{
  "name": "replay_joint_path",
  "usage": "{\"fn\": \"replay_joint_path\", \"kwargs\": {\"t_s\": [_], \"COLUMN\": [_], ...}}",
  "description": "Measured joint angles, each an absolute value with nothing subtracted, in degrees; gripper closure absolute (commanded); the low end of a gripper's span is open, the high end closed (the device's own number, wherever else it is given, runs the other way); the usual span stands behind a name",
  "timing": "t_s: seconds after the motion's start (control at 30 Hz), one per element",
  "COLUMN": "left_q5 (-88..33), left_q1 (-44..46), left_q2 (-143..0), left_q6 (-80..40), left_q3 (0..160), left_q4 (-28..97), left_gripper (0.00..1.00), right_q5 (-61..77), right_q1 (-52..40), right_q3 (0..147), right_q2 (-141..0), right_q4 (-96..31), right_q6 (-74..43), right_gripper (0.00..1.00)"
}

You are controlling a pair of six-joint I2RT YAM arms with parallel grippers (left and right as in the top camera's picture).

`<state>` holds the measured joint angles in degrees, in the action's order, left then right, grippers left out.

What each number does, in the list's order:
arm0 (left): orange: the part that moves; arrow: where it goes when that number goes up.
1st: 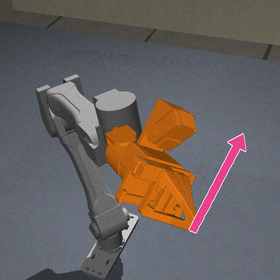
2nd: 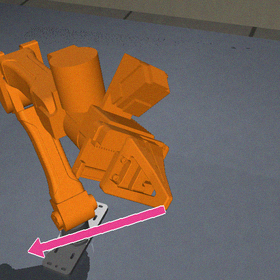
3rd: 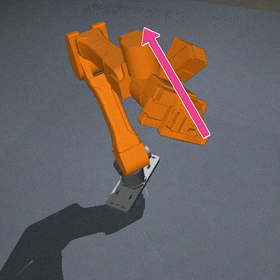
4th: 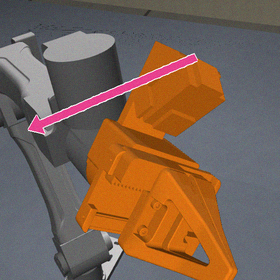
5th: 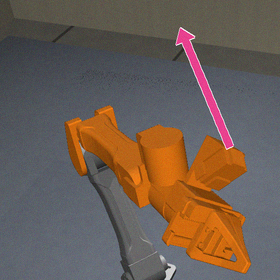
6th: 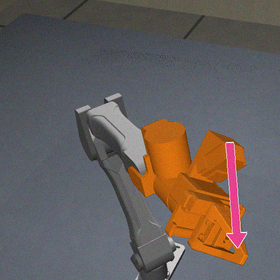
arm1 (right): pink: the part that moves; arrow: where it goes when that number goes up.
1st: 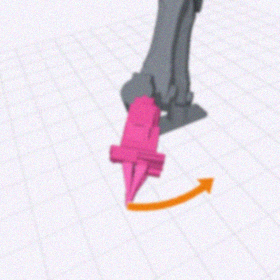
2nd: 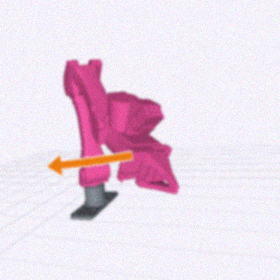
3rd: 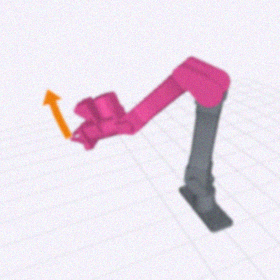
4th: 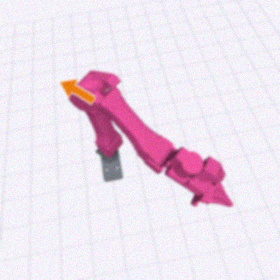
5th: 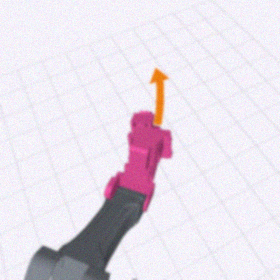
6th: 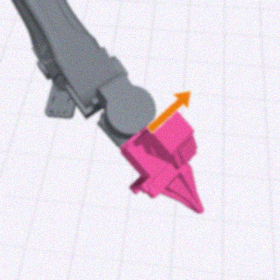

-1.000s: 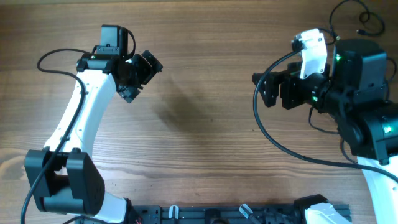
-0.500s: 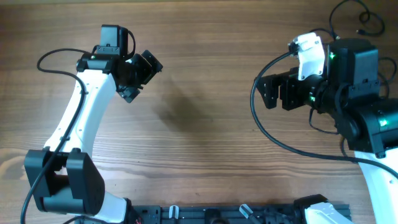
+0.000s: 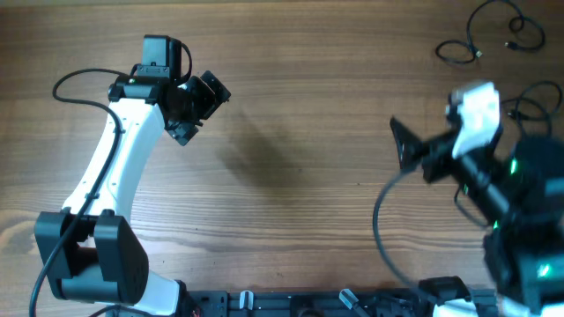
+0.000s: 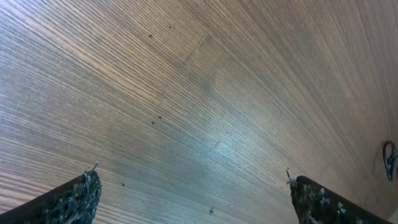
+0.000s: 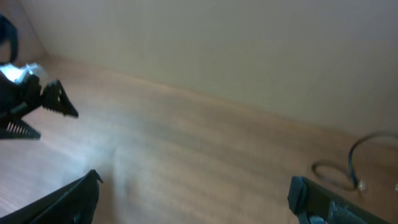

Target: Untangle cables

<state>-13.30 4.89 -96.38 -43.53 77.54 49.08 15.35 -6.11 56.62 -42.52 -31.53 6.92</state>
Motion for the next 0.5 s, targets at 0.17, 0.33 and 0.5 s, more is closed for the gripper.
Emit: {"fn": "replay_joint_path", "kwargs": {"t_s": [0.17, 0.33, 0.5], "left_q5": [-13.3, -13.3, -13.3], "left_q1": [4.9, 4.9, 4.9], "left_q2": [-96.4, -96.4, -96.4], "left_q6": [-43.5, -43.5, -43.5], "left_q3": [77.5, 77.5, 77.5], "left_q4": [49.1, 49.2, 49.1], "left_gripper": [0.0, 0.0, 0.0], "right_q5": [18.3, 20.8, 21.0], "right_q1": [-6.1, -7.0, -9.4], "right_q3": [34.7, 19.5, 10.3], "right_q2": [-24.7, -14.3, -7.2], "right_q4": [-14.9, -3.9, 2.7], "right_q6": [7.0, 7.2, 7.2], "right_gripper": [0.0, 0.0, 0.0]}}
